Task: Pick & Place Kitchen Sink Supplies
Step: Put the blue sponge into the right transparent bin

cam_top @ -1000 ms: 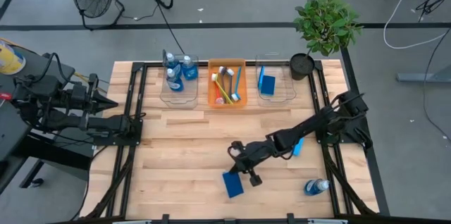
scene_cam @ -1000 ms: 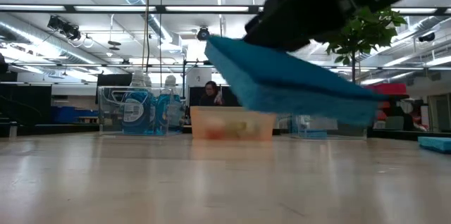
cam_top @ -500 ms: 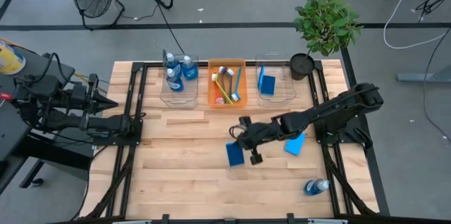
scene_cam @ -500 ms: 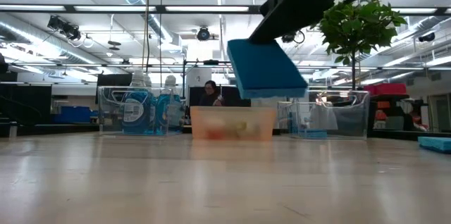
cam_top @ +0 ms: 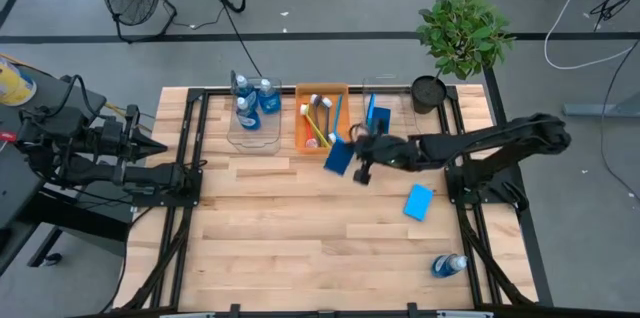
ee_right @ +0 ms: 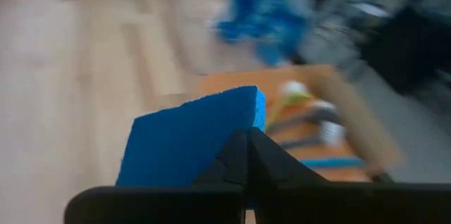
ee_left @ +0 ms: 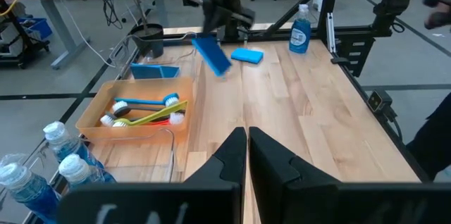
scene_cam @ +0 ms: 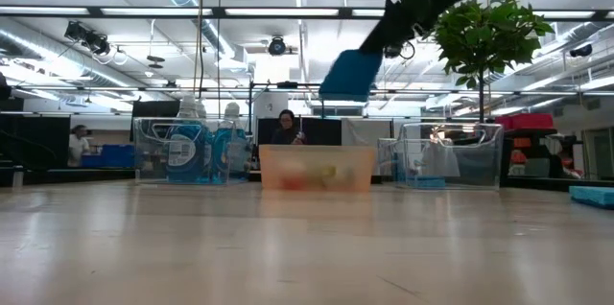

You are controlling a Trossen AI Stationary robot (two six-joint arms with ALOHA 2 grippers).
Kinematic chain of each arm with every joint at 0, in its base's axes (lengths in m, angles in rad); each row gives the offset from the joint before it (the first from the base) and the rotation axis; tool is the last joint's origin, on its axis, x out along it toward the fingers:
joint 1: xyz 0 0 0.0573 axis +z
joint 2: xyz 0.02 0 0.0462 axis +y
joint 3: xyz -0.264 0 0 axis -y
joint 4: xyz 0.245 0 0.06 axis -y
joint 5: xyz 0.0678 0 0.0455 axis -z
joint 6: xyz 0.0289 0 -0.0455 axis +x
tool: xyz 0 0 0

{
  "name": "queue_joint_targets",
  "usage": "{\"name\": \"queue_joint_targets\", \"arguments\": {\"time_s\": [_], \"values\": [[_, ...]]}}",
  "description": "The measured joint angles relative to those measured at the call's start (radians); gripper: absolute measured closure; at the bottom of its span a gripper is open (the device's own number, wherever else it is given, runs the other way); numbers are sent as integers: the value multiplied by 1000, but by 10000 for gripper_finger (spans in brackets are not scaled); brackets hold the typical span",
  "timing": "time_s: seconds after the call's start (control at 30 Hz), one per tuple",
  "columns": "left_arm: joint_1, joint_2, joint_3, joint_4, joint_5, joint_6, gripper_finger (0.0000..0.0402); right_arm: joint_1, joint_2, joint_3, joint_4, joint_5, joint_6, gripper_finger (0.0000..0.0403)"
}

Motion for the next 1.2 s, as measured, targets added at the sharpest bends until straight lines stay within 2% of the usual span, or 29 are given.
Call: {"name": "queue_joint_targets", "arguments": {"time_s": [0.33, 0.53, 0.87, 1.0, 1.2], "values": [[0, 0, 0, 0, 0, 0, 378, -90, -178, -160, 14, 293, 217, 403], [0, 0, 0, 0, 0, 0, 378, -118, -253, -253, 23, 394, 340, 403], [0, 0, 0, 0, 0, 0, 378, -157, -276, -313, 22, 574, 635, 403], [0, 0, 0, 0, 0, 0, 378, -191, -290, -330, 24, 622, 684, 403], [0, 0, 0, 0, 0, 0, 378, -230, -307, -384, 23, 602, 746, 403]]}}
